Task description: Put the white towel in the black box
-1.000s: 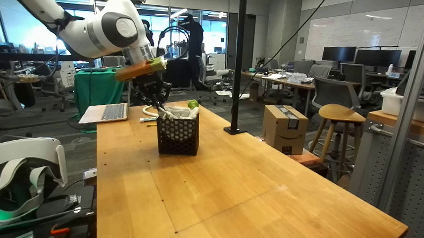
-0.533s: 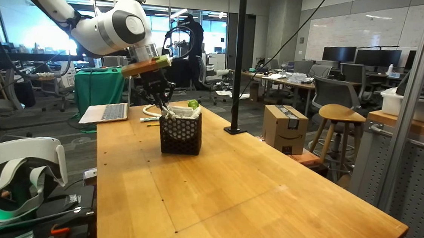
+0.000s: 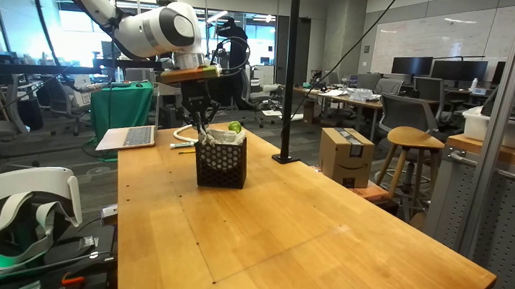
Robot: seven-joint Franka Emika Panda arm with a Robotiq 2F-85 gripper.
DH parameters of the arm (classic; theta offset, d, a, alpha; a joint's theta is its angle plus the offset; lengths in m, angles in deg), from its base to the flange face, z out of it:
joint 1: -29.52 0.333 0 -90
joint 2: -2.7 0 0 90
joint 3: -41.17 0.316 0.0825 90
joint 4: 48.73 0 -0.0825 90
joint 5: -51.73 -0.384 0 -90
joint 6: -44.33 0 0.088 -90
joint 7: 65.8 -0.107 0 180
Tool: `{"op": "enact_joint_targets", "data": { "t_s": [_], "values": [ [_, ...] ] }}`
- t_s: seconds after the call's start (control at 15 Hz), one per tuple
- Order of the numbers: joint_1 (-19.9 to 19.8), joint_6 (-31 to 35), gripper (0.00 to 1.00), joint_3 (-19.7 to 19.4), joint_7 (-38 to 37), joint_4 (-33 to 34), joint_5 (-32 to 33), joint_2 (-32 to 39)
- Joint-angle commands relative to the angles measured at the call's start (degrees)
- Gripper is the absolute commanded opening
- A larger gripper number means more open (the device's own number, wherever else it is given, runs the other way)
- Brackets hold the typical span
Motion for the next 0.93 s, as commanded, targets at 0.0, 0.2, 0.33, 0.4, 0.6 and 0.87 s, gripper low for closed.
{"op": "enact_joint_targets", "data": {
  "t_s": [0.0,0.2,0.33,0.4,0.6,0.87],
  "values": [
    [-1.2,-3.6,0.09,-0.1,3.7,4.7,-1.8,9.9],
    [-1.4,-7.5,0.09,0.0,6.6,7.4,-2.9,11.9],
    [-1.6,-9.7,0.09,0.0,8.5,9.0,-3.8,13.2],
    [-1.7,-10.9,0.09,0.0,9.2,9.7,-4.1,13.7],
    [-2.1,-14.3,0.09,-0.3,10.8,12.0,-4.9,15.1],
    [-2.5,-18.3,0.09,-0.5,11.2,13.6,-5.9,16.1]
  ]
}}
